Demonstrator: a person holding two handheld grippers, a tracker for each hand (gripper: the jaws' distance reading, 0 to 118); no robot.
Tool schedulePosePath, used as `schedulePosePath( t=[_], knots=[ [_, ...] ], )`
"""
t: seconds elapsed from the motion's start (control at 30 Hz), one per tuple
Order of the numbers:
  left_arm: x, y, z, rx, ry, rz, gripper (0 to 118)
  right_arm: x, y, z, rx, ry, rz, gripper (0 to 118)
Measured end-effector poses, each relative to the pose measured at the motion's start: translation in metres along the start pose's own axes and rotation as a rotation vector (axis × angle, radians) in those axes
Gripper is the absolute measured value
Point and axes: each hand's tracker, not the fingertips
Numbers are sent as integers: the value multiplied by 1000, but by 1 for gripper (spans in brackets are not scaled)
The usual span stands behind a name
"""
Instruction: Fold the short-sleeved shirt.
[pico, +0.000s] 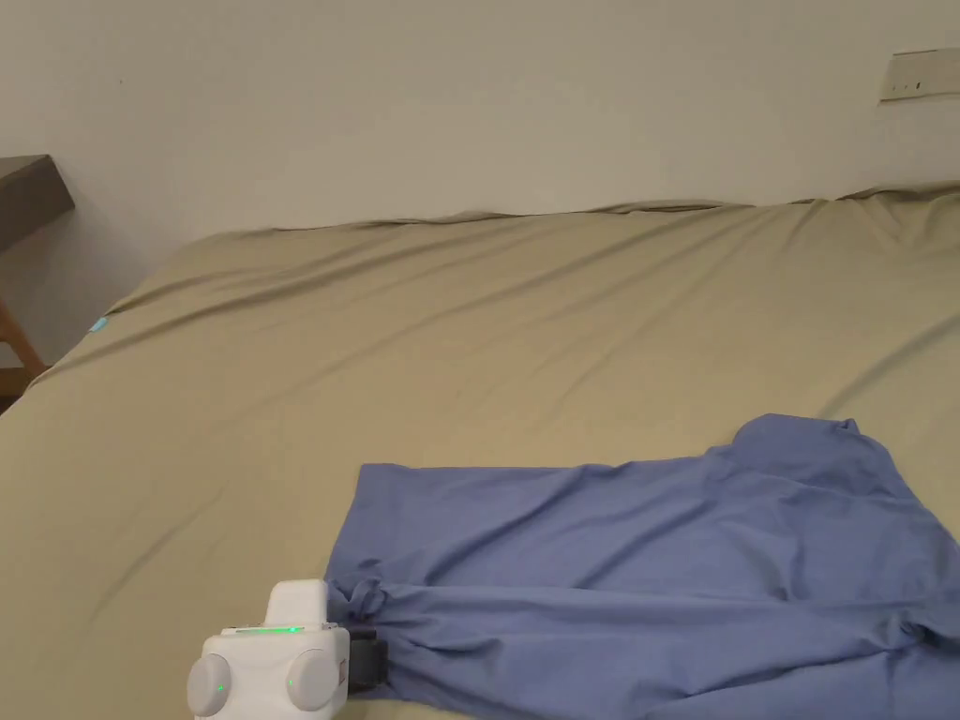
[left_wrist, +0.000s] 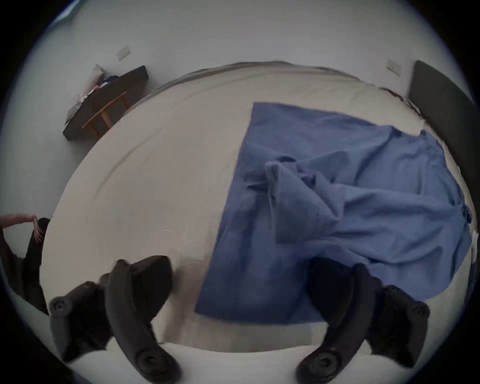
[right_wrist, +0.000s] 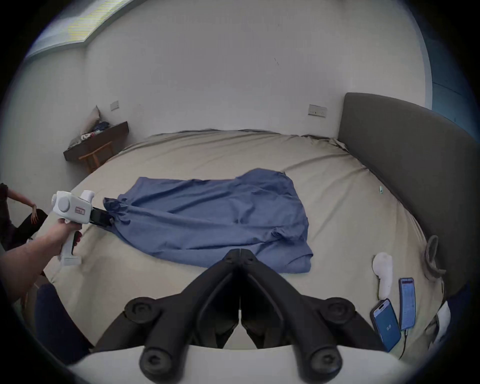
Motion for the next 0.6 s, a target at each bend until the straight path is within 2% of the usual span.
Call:
schedulePosePath(
  t=[0.03, 0.07, 0.1, 0.13, 0.2, 0.27, 0.33, 0.37, 0.4, 0.43, 0.47, 0.53, 0.6],
  knots=[
    [0, -1, 4, 7, -41, 15, 97, 3, 0, -3, -8, -5, -1, 2],
    [-2, -1, 14, 30, -73, 60, 63, 7, 0, -6, -25, -24, -6, 2],
    [8, 8, 3, 46, -96, 75, 19, 12, -2, -9, -39, -37, -15, 2],
    [9, 9, 6, 55, -77, 56, 2, 16, -3, -12, -44, -37, -22, 2],
    [14, 10, 22, 104, -81, 37, 2, 37, -9, -25, -68, -41, -46, 2],
    [2, 9, 18, 98, -185, 150, 2, 50, -11, -36, -81, -50, -52, 2],
    [-6, 10, 30, 128, -209, 185, 2, 66, -11, -51, -90, -63, -44, 2],
    [-3, 12, 58, 148, -201, 186, 2, 76, -10, -61, -81, -53, -29, 12],
    [-4, 13, 69, 163, -213, 190, 2, 83, -9, -71, -81, -51, -10, 40],
    [-5, 13, 77, 171, -227, 196, 2, 90, -7, -82, -87, -49, -4, 85],
    [-5, 14, 86, 168, -235, 195, 2, 96, -6, -98, -102, -51, 18, 113],
    [-4, 16, 79, 156, -248, 184, 2, 103, -7, -130, -175, -64, 54, 112],
    [-2, 19, 81, 166, -233, 158, 2, 110, -8, -156, -190, -20, 43, 112]
  ],
)
